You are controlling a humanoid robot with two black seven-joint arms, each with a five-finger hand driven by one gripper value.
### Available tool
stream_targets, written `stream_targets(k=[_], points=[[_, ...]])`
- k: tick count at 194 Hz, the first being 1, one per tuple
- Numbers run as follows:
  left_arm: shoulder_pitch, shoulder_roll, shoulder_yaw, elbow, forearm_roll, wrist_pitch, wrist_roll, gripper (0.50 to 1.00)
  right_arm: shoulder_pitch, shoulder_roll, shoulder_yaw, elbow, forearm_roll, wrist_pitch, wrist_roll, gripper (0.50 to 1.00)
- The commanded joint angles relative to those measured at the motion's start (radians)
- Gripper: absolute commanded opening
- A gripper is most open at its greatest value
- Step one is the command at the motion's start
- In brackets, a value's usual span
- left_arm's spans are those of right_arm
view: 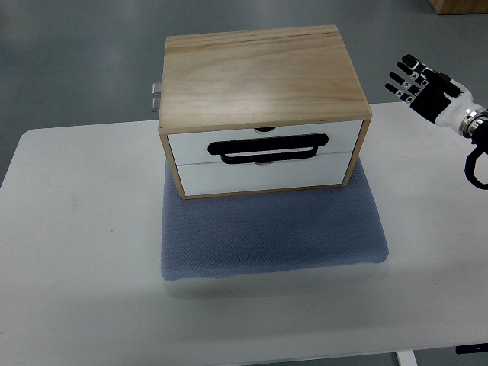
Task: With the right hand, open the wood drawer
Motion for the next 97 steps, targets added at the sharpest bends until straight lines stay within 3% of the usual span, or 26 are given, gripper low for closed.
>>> stream_targets(k=[1,97], points=[[0.001,0.0,0.0,0.0,0.0,0.001,0.0,1.0,0.0,0.001,0.0,0.0,0.003,-0.002,0.0,0.954],[-0.004,0.0,0.002,0.015,0.0,0.012,0.0,1.0,0.007,-0.028,-0.018,0.003,-0.028,-0.023,-0.006,0.954]])
